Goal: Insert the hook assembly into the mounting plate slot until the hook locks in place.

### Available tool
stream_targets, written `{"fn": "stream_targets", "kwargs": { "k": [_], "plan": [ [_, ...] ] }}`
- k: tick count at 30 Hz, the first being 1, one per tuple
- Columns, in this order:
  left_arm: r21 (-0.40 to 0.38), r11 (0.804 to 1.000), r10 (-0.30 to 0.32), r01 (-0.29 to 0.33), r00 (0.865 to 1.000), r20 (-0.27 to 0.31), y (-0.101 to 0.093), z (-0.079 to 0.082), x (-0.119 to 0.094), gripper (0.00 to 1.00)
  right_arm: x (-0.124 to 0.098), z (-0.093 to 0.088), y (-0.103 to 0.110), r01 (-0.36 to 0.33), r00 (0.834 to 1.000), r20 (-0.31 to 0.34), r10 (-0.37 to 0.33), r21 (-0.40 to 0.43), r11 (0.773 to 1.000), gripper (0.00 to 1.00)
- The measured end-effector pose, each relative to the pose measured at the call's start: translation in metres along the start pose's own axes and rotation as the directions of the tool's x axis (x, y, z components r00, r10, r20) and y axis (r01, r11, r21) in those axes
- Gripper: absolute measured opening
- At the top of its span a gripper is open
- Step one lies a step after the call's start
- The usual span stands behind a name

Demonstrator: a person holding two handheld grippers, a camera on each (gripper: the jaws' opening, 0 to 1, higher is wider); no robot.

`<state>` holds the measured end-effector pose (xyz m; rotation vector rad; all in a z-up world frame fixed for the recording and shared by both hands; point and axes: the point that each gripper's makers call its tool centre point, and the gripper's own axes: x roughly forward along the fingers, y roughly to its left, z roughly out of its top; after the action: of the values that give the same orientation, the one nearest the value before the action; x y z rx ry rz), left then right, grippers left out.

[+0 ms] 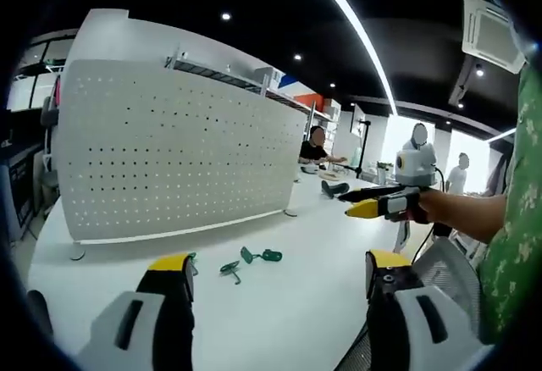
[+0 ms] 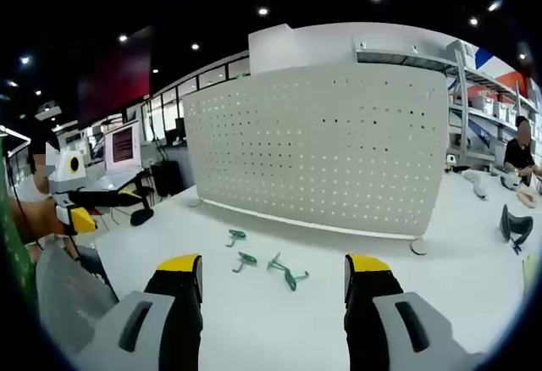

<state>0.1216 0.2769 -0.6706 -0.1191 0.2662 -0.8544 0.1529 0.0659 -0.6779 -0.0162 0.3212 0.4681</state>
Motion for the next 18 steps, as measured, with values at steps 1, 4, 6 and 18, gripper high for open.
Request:
{"fn": "stream_targets", "kwargs": {
  "k": [1,4,6,18],
  "plan": [
    [0.002,1.000,-0.005,0.005,1.000,-0.005,-0.001,0.000,0.002,0.85,0.000,0.000,-0.001,0.002,1.000,0.001,-0.002,0.000,1.000,0.69],
    [0.026,0.999,-0.021,0.021,1.000,-0.017,-0.003,0.003,0.012,0.84,-0.002,-0.003,-0.004,0.011,1.000,0.002,-0.011,0.001,1.000,0.68],
    [0.044,0.998,-0.037,0.038,0.999,-0.025,-0.005,0.004,0.022,0.82,-0.003,-0.009,-0.004,0.012,1.000,-0.005,-0.012,0.007,1.000,0.68],
    [0.058,0.991,-0.114,0.124,0.984,-0.139,-0.007,-0.018,0.087,0.73,-0.008,-0.027,-0.002,0.013,1.000,-0.027,-0.012,0.041,0.999,0.67]
  ]
}}
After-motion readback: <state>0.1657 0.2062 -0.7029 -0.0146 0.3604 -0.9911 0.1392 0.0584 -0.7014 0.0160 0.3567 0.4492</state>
